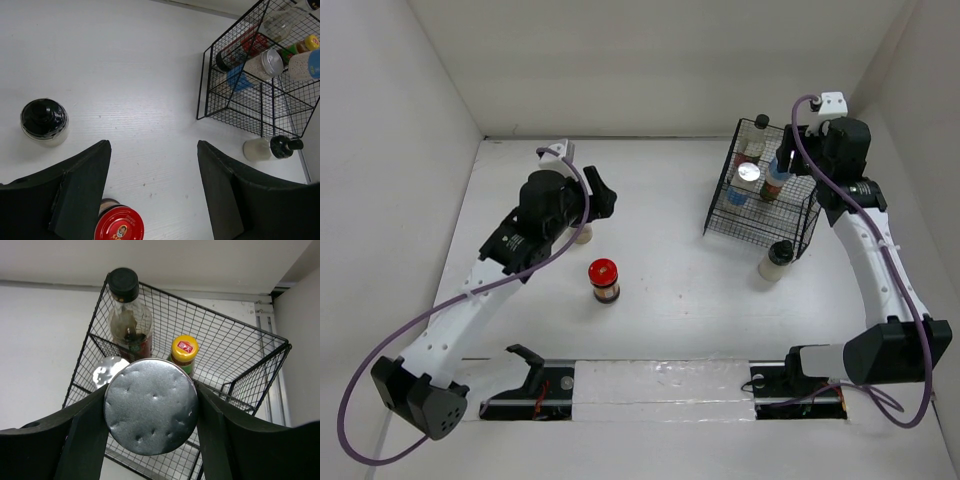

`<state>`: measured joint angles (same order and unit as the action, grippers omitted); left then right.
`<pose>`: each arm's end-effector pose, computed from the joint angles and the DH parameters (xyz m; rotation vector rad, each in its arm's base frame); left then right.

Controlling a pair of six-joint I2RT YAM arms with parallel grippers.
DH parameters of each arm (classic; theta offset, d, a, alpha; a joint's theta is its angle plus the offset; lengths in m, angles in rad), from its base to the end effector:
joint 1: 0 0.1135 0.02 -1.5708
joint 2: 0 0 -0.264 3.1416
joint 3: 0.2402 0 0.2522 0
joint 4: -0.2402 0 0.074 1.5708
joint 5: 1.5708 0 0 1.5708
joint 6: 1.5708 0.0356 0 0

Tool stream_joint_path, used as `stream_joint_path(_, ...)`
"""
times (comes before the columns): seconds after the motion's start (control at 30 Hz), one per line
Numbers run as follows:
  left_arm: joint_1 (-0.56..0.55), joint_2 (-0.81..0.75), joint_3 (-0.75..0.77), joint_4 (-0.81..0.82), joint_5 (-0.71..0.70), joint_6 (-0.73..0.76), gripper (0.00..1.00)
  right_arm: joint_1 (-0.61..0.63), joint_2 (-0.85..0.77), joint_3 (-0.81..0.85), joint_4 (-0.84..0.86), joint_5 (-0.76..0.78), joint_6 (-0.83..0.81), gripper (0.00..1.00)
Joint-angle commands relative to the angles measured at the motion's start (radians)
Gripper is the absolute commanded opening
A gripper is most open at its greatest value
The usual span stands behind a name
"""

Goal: Organize the condiment bottles

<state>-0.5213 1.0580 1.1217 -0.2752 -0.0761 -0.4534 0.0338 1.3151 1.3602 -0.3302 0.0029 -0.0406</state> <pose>0.2079 -0.1163 0.3960 0.0059 1.8261 -0.6293 0.3002 0.0100 0.4091 -0.0670 1.8547 -0.0074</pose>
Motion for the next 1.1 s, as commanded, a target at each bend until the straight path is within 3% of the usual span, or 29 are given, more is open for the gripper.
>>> stream_joint_path(0.0,0.003,0.008,0.050,0.018,-0.004,0.010,0.66,0.004,-0.030,0.074,-0.016,-0.021,-0.033,0.19)
stream_joint_path(0.83,0.003,0.066,0.078,0.036,-0.013,0.019,0.67,-0.015,0.131,-0.050,0.125,-0.092,0.042,0.18)
stream_joint_path(1.07,0.003,0.076,0.078,0.036,-0.013,0.019,0.67,-0.034,0.154,-0.130,0.125,-0.067,0.097,0.26)
